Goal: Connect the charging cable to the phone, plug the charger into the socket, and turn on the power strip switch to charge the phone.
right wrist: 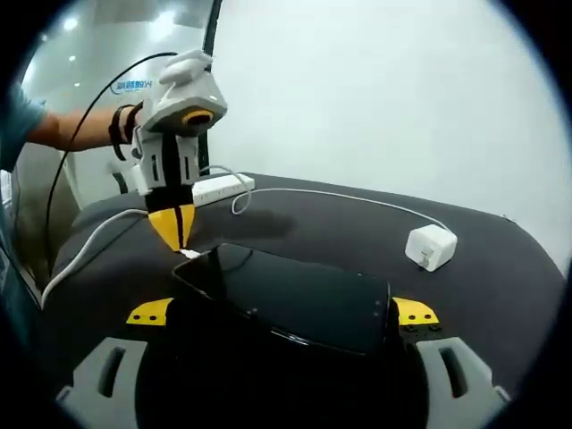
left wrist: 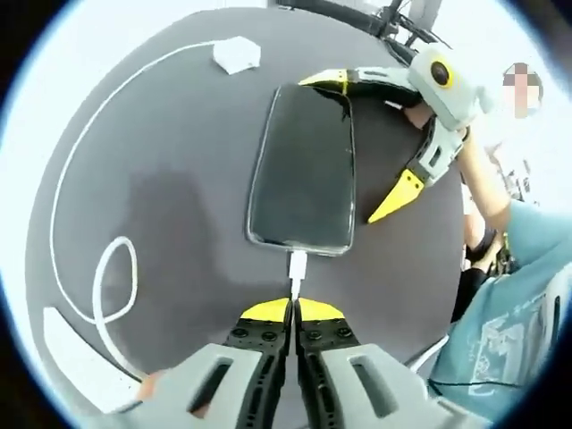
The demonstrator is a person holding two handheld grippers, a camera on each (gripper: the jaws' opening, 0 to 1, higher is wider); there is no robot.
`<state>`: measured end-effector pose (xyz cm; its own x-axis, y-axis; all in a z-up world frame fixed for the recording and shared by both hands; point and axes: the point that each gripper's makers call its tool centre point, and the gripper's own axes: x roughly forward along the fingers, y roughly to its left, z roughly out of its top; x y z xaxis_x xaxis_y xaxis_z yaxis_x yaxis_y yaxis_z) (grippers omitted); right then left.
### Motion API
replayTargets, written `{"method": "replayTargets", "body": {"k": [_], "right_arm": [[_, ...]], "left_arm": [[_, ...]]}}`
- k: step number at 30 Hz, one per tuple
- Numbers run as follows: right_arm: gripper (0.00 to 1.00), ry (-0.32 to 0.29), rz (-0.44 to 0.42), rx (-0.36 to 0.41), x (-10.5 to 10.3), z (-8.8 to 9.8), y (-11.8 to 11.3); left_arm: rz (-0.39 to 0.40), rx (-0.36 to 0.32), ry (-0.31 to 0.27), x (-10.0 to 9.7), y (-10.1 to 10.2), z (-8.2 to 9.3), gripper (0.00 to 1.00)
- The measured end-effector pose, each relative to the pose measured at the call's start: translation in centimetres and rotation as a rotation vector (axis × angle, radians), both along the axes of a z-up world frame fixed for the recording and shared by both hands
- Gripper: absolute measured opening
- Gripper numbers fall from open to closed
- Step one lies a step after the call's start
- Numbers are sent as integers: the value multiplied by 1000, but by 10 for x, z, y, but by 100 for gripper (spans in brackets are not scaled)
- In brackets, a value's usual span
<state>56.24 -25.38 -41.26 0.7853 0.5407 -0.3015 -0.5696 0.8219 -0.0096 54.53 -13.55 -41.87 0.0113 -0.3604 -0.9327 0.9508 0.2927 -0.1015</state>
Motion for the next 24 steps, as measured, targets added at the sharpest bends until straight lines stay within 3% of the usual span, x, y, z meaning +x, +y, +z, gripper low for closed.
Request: {"method": "replayTargets", "body": {"k": [3,8,11,24], "right_arm": [[93,0,1,1,0,0,0],[93,-2,0,1,-1,0,1],[93,-2,-3,1,-1,0,1],[93,5,-4,3,-3,0,2]], "left_arm": [[-11,9,-10,-4,2,-2,0],[-44,-28,-81,-5,0,-4,0],[29,-37,-79,-5,1,-3,0],[-5,-47,-148,-6,1,-4,0]]}}
